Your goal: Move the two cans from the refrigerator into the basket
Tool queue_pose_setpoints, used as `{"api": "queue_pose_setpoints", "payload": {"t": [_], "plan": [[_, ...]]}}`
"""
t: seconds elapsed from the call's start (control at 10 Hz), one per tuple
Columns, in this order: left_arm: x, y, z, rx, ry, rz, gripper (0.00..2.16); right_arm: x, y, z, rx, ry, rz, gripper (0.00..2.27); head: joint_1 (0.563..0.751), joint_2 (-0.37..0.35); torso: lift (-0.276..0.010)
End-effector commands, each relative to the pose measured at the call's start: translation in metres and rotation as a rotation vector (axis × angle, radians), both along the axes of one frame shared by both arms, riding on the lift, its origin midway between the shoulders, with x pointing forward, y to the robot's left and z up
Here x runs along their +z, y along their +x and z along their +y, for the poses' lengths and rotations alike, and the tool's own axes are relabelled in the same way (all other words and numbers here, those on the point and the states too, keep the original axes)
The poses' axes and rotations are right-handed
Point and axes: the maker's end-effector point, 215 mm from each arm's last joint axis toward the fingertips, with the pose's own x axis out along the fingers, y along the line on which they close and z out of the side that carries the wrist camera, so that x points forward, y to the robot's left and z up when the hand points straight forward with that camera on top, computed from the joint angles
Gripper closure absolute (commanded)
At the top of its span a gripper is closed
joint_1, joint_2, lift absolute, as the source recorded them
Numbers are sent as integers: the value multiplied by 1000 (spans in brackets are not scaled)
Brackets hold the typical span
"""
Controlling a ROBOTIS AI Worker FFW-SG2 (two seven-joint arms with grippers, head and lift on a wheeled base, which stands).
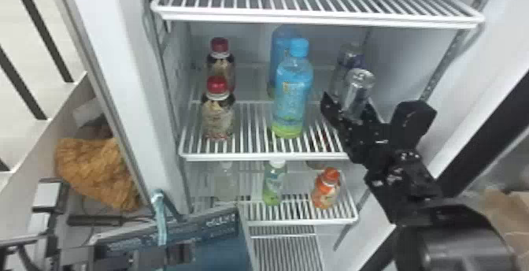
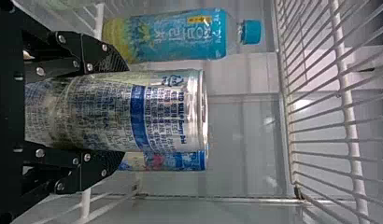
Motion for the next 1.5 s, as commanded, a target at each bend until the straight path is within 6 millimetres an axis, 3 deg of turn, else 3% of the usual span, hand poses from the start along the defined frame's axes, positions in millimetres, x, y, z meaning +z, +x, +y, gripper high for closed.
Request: {"api": "queue_pose_setpoints", "payload": {"t": [0.0,0.4,0.8,1.4], "plan": [[-1,0,0,1,-2,3,1200,7,-8,2,3,3,-13,1234,695,-85,-25],[-2,-2,2,11,-7,8,1200,16,-62,12,27,50,22,1234,695,-81,-25],[-1,-2,1,13,-15,10,1200,26,-113,36,102,114,82,1234,695,-60,-25],[-2,-2,0,14,-18,12,1200,-24,-170,87,319,115,308,1234,695,12,-25]]}}
